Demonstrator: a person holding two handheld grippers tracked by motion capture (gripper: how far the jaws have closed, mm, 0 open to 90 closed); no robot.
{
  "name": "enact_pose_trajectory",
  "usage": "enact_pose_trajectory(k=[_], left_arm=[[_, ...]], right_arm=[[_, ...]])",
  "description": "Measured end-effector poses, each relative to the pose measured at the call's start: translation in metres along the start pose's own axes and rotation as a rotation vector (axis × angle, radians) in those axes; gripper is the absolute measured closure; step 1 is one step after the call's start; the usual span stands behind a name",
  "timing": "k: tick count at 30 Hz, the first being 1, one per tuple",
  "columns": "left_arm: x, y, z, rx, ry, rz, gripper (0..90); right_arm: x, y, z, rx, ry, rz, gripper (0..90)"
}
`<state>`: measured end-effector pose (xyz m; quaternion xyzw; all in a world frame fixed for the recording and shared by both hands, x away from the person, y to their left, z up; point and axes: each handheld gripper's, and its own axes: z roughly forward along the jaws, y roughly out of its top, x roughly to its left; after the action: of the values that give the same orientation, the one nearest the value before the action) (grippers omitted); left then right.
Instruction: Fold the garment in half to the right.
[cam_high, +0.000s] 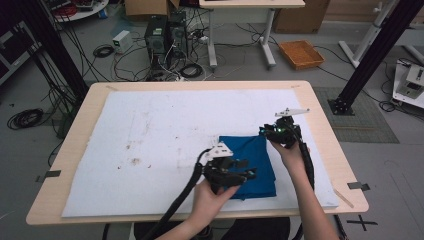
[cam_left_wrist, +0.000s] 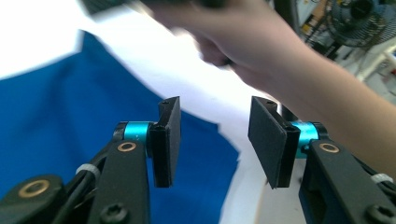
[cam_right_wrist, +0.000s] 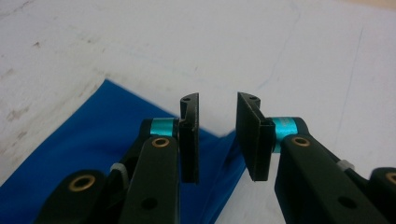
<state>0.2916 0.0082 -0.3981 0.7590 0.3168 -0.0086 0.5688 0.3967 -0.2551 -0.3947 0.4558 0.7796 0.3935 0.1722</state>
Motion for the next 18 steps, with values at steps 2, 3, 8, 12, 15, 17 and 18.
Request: enact_pose_trajectory(k=[2, 3, 8, 12, 15, 17, 18], left_arm=[[0.01, -0.001, -0.02, -0.004, 0.033, -0.003, 54.0], [0.016, -0.003, -0.029, -0.008, 0.048, -0.002, 54.0], [0.041, -0.013, -0.069, -0.023, 0.112, -0.041, 54.0], [0.054, -0.022, -0.086, -0.016, 0.145, -0.064, 53.9], [0.06, -0.026, -0.091, -0.013, 0.15, -0.078, 53.9], [0.061, -0.027, -0.094, -0.019, 0.147, -0.087, 54.0], [0.062, -0.027, -0.094, -0.019, 0.144, -0.087, 53.9]], right_arm=[[0.002, -0.013, -0.001, 0.002, 0.003, 0.021, 71.2], [0.002, -0.021, -0.001, -0.008, 0.002, 0.033, 71.9], [0.001, -0.035, 0.005, -0.027, -0.042, 0.069, 72.8], [-0.002, -0.037, 0.012, -0.008, -0.036, 0.081, 86.4], [-0.005, -0.039, 0.009, -0.013, -0.056, 0.098, 90.0], [-0.008, -0.042, 0.007, -0.012, -0.063, 0.108, 90.0], [-0.009, -0.043, 0.006, -0.012, -0.065, 0.112, 90.0]])
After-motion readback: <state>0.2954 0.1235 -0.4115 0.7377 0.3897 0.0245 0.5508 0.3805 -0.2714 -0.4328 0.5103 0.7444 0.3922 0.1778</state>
